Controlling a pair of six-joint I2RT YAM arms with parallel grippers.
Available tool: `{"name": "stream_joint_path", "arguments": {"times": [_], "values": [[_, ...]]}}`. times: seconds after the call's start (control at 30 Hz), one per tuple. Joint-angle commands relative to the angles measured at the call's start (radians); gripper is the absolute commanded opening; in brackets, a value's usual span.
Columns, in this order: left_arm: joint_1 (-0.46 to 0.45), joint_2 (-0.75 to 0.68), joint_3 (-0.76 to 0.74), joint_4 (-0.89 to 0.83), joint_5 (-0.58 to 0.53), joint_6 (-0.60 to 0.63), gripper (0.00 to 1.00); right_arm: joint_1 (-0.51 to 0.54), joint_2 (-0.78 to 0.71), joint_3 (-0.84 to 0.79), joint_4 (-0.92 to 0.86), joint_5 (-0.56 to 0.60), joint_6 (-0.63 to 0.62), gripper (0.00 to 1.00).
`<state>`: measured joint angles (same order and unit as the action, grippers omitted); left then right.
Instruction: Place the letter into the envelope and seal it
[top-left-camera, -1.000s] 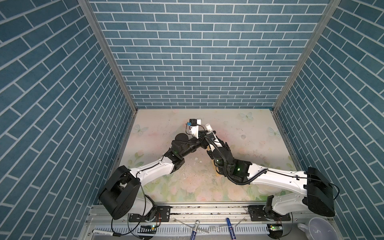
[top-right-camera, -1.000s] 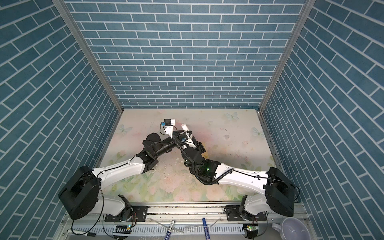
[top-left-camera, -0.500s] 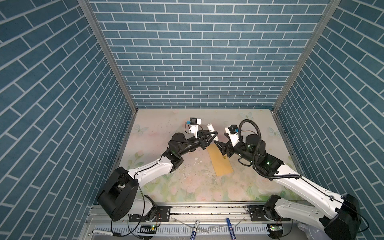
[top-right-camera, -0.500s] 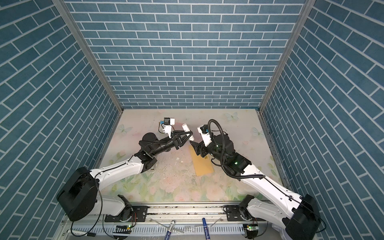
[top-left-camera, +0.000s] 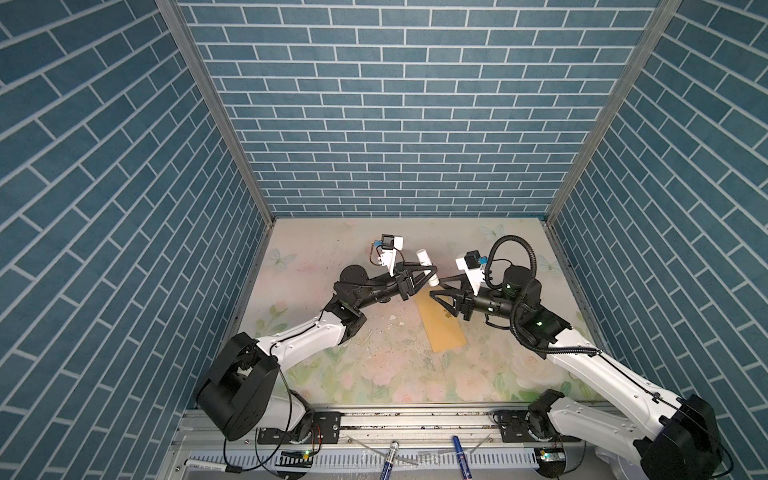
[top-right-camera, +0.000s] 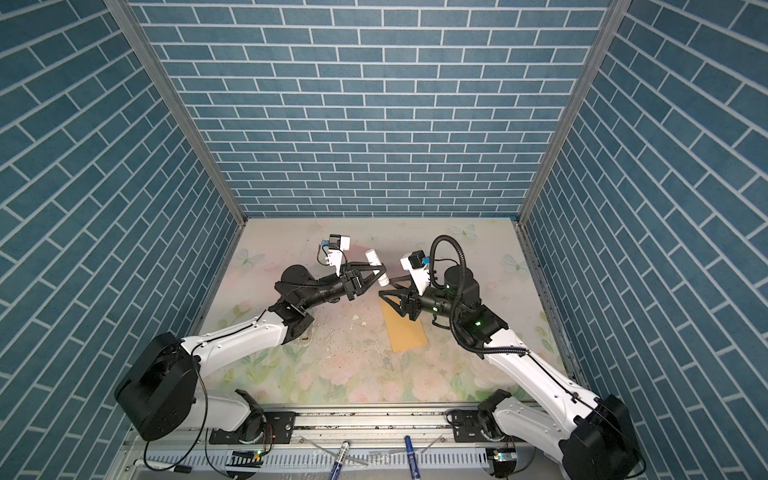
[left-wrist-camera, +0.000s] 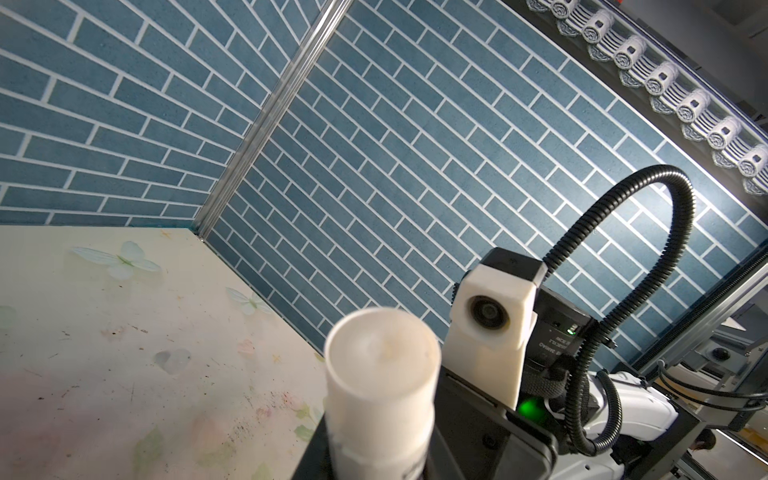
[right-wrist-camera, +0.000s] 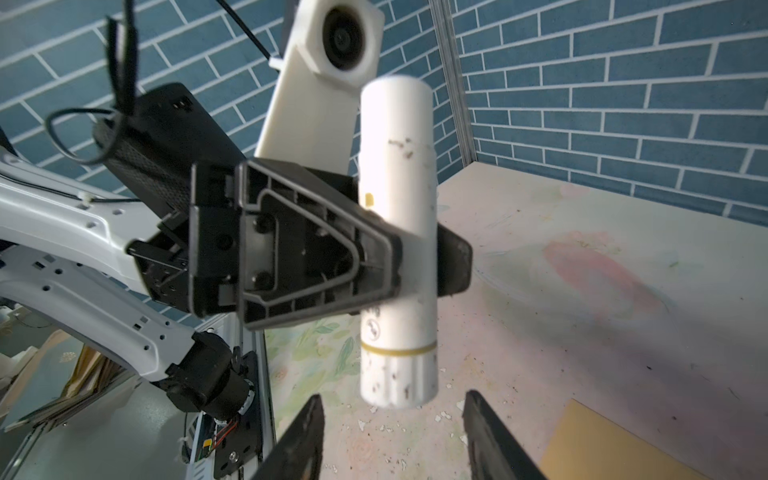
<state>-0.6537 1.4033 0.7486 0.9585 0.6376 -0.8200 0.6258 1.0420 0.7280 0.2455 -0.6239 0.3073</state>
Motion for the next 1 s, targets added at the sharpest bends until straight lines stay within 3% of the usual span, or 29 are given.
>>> {"name": "stream_joint_path", "arguments": {"times": [0.0,0.3,0.57,0.9,0.97], "values": [[0.003,0.008,0.023,0.042,0.019,-0.002,0.0,-0.011,0.019,-0.024,0.113,-0.076,0.078,0.52],[0.003,0.008,0.02,0.046,0.019,-0.002,0.0,-0.026,0.055,-0.023,0.194,-0.087,0.141,0.35],[0.003,0.012,0.018,0.047,0.005,0.005,0.0,-0.029,0.075,-0.006,0.174,-0.056,0.155,0.01],[0.002,0.015,0.015,0.026,-0.027,0.026,0.0,-0.028,0.07,0.013,0.099,0.024,0.117,0.0],[0.002,0.012,0.014,0.024,-0.038,0.028,0.0,-0.029,0.059,0.016,0.034,0.04,0.074,0.07]]}}
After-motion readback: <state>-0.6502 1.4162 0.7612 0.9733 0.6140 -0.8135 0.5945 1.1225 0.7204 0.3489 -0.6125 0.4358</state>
